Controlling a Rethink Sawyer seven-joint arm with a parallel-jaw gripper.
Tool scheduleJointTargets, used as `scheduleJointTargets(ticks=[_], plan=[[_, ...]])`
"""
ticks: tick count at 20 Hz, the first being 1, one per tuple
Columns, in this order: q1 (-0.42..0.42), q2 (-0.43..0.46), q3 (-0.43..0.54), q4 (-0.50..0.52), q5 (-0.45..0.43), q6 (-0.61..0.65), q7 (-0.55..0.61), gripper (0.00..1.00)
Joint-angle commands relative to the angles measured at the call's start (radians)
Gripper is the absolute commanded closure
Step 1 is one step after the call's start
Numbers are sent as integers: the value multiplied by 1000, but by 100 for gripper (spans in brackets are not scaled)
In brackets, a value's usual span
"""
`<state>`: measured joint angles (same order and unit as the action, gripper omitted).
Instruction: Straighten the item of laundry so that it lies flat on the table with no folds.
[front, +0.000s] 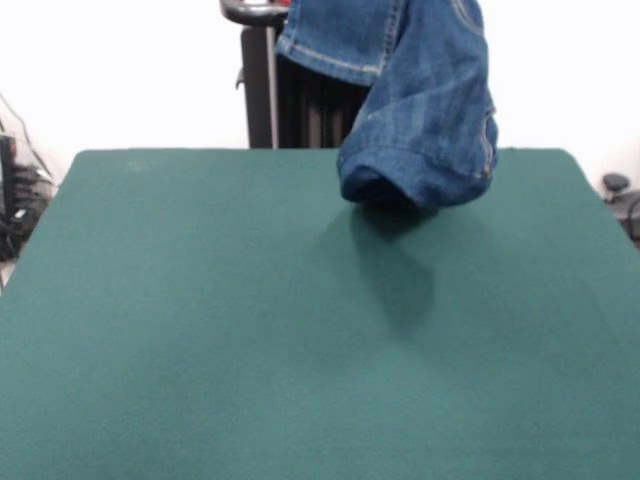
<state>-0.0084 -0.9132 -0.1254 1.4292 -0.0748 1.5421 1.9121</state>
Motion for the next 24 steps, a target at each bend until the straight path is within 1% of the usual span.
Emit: scheduleJointTargets(ticks=[1, 5, 9, 17, 24], plan=[[-3, -29, 17, -155, -1, 325, 219, 100], [-31, -2, 46, -295, -28, 484, 199, 100], [-49, 32, 70, -407, -53, 596, 183, 100], [-72, 134, 110, -635, -99, 776, 161, 100], [-72, 195, 109, -766, -112, 868, 149, 100]])
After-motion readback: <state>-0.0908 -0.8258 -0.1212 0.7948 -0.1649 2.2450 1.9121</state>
